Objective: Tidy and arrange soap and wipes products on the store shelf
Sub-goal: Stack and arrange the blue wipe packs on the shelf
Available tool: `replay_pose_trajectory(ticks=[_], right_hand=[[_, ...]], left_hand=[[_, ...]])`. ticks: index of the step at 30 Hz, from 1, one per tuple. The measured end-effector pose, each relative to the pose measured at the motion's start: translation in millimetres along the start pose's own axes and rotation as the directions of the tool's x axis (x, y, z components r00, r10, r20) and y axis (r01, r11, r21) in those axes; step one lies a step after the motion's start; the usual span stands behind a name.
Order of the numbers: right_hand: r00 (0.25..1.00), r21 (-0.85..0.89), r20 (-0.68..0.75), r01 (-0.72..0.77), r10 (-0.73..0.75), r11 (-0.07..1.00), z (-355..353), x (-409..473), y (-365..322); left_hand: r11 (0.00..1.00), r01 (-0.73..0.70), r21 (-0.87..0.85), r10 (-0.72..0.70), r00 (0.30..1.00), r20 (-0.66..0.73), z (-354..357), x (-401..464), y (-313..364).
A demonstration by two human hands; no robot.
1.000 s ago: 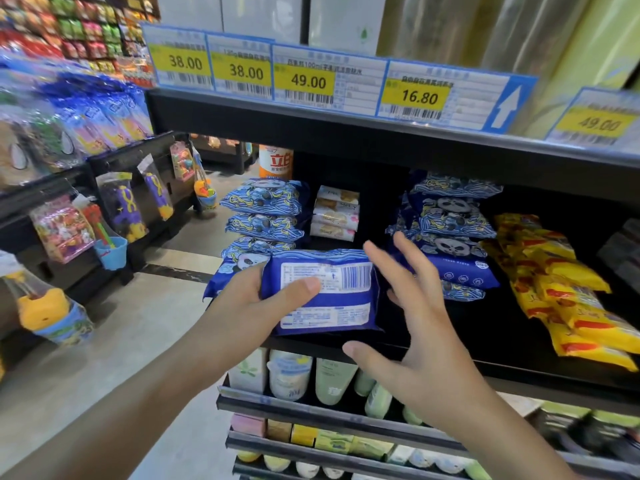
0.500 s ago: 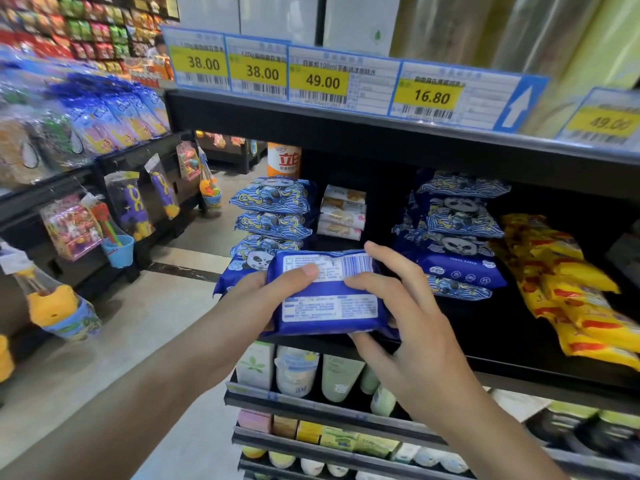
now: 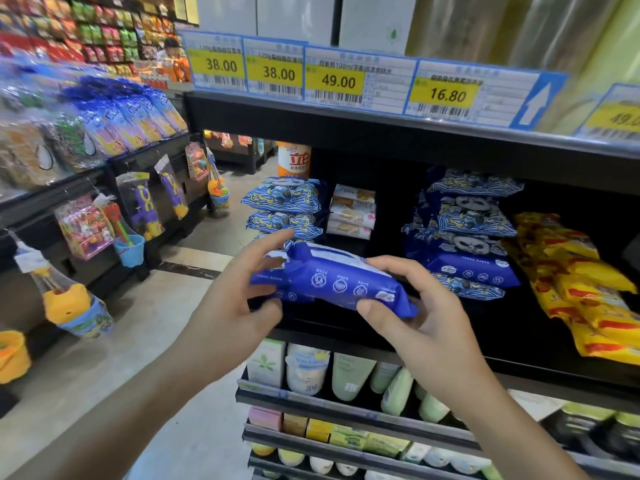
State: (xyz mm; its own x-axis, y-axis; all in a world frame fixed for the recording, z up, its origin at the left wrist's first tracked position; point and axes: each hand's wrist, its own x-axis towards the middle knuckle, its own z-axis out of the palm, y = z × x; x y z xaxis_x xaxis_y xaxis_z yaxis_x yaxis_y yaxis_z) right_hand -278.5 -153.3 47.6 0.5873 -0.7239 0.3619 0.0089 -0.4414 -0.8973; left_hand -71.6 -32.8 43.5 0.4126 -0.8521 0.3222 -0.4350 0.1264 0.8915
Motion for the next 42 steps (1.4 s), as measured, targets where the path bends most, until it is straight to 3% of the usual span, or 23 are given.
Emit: replay_pose_trajectory(ticks=[2, 6, 12, 16, 18, 21, 24, 27, 30, 34, 38, 42], right_hand=[[0.999, 0.028, 0.03, -0.018, 0.017, 0.999, 1, 4, -4], [0.992, 0.06, 0.122, -0.051, 0.043, 0.997, 6, 9, -12], [0.984, 0.041, 0.148, -0.103, 0.096, 0.994, 16, 14, -17], [0.999, -0.211, 0.048, 0.005, 0.005, 0.977, 24, 17, -14], [0.99, -0.358, 0.011, 0.135, -0.14, 0.924, 29, 18, -14], [0.933, -0.558, 0.149, 0.353, -0.328, 0.751, 35, 20, -13], [0.887, -0.679, 0.323, 0.46, -0.33, 0.572, 43, 24, -13], [0.869, -0.715, 0.363, 0.491, -0.337, 0.498, 49, 33, -15], [0.864, -0.685, 0.365, 0.502, -0.348, 0.528, 54, 46, -16], [0.914, -0.611, 0.283, 0.406, -0.291, 0.68, 58, 69, -10], [0.956, -0.647, 0.248, 0.285, -0.158, 0.708, 63, 96, -3], [0.955, -0.696, 0.277, 0.273, -0.102, 0.664, 75, 109, 7]], left_hand=[[0.984, -0.113, 0.136, 0.11, 0.993, 0.033, -4, 0, -1], [0.967, -0.189, 0.17, 0.183, 0.982, 0.05, -7, 2, -1], [0.997, -0.075, 0.005, 0.075, 0.997, 0.005, -13, -2, -3], [0.996, 0.004, -0.087, -0.004, 1.0, 0.0, -18, -5, -10], [0.987, 0.046, -0.155, -0.047, 0.999, 0.001, -19, -4, -13], [0.956, 0.1, -0.276, -0.103, 0.995, 0.003, -22, -1, -13], [0.931, 0.163, -0.326, -0.172, 0.985, 0.002, -26, 2, -12], [0.922, 0.214, -0.322, -0.232, 0.973, -0.018, -31, 4, -11], [0.896, 0.295, -0.332, -0.322, 0.947, -0.026, -33, 9, -14], [0.777, 0.46, -0.43, -0.526, 0.85, -0.041, -42, 20, -26], [0.951, 0.293, -0.099, -0.303, 0.948, -0.099, -41, -3, -49], [0.979, 0.122, 0.161, -0.116, 0.992, -0.048, -37, -15, -63]])
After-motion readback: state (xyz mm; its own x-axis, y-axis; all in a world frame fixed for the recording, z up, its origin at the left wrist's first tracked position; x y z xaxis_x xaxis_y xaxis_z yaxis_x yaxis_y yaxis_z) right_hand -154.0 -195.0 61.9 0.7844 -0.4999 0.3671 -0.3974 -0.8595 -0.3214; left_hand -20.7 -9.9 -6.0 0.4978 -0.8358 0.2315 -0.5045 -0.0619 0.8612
